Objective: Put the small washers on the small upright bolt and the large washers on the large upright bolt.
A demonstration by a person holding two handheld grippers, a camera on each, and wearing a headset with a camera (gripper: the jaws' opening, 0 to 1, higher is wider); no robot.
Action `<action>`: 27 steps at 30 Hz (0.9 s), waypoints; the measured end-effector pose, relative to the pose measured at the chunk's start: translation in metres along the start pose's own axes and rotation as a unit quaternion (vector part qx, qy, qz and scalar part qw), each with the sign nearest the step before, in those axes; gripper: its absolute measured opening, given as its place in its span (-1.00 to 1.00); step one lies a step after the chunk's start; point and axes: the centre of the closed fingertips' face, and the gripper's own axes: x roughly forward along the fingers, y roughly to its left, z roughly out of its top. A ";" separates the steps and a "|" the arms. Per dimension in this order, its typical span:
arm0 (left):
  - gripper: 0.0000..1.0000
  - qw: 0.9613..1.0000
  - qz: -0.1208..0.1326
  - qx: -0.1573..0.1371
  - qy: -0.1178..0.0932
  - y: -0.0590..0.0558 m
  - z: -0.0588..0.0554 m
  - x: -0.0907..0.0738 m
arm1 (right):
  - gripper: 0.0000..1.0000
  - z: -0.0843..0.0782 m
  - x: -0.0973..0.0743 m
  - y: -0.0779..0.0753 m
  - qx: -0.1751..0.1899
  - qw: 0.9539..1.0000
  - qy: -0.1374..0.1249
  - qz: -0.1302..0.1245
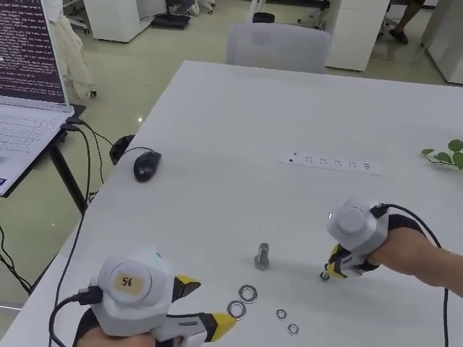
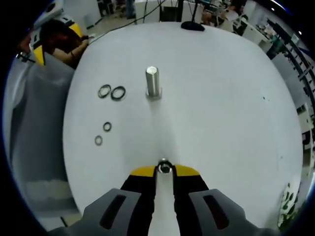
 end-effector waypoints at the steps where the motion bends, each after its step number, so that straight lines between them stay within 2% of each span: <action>1: -0.01 1.000 0.000 0.000 0.001 0.000 0.000 0.000 | -0.73 0.000 0.002 0.000 0.001 1.000 0.000 0.000; 8: -0.01 1.000 0.001 0.001 0.002 0.001 0.001 -0.001 | -0.73 -0.008 0.017 0.003 0.015 1.000 -0.001 0.004; 15: -0.01 1.000 -0.002 0.008 0.007 0.000 0.001 0.000 | -0.70 -0.014 0.024 0.002 0.029 1.000 0.000 0.002; 19: -0.01 1.000 -0.004 0.010 0.008 -0.002 0.002 0.001 | -0.61 -0.015 0.022 0.002 0.033 0.999 -0.001 -0.003; 22: -0.01 1.000 -0.006 0.012 0.008 -0.003 0.003 0.003 | -0.60 -0.013 0.017 0.004 0.044 0.999 -0.018 -0.004; 27: -0.01 1.000 -0.007 0.011 0.006 -0.003 0.004 0.004 | -0.53 -0.016 0.005 0.006 0.052 0.998 -0.033 -0.022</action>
